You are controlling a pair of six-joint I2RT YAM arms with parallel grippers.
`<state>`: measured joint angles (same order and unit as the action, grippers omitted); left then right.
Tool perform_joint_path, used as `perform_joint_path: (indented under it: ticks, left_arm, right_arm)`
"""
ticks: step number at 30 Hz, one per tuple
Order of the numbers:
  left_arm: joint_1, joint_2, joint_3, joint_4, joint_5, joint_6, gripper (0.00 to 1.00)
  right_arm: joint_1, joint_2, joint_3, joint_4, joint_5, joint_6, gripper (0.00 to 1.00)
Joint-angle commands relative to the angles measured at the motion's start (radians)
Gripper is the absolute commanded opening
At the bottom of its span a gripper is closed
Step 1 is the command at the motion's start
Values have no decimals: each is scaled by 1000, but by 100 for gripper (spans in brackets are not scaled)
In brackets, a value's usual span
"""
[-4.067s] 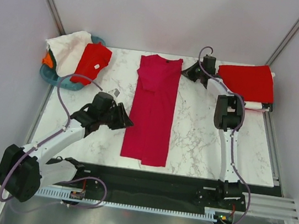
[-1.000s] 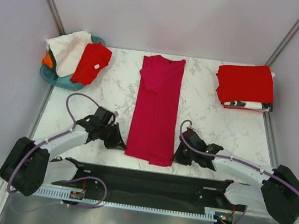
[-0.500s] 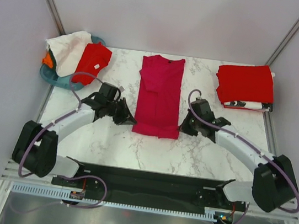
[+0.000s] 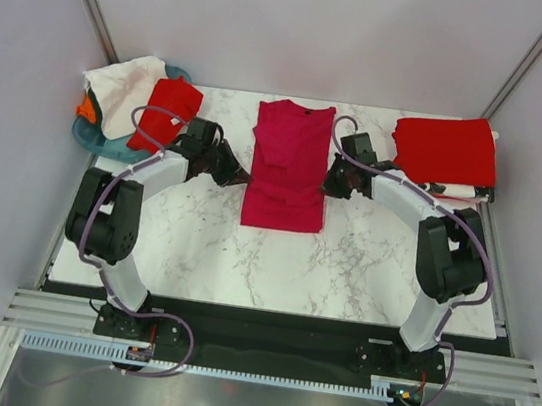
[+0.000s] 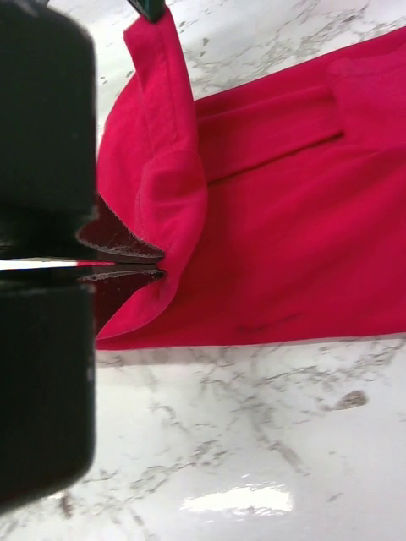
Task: Fold and stack the t-shirts
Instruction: Fold the tshirt
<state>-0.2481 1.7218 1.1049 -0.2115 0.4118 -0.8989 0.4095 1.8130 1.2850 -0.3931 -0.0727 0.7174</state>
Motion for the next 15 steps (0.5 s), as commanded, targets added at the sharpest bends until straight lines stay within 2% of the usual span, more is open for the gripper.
perform_joint_path:
  ticks: [1, 12, 13, 14, 15]
  left_arm:
    - [20, 59, 79, 61, -28, -47, 2]
    - [46, 219, 237, 69, -24, -74, 2]
    - [47, 237, 245, 69, -24, -77, 2]
    - [47, 252, 265, 67, -22, -77, 10]
    - [47, 265, 283, 52, -21, -74, 23]
  right_arm:
    - [-23, 64, 103, 22, -30, -13, 0]
    - [-97, 198, 243, 22, -95, -10, 2]
    - [-98, 206, 258, 25, -108, -13, 7]
    - [-101, 225, 264, 23, -113, -19, 16]
    - [-103, 230, 269, 23, -114, -18, 46]
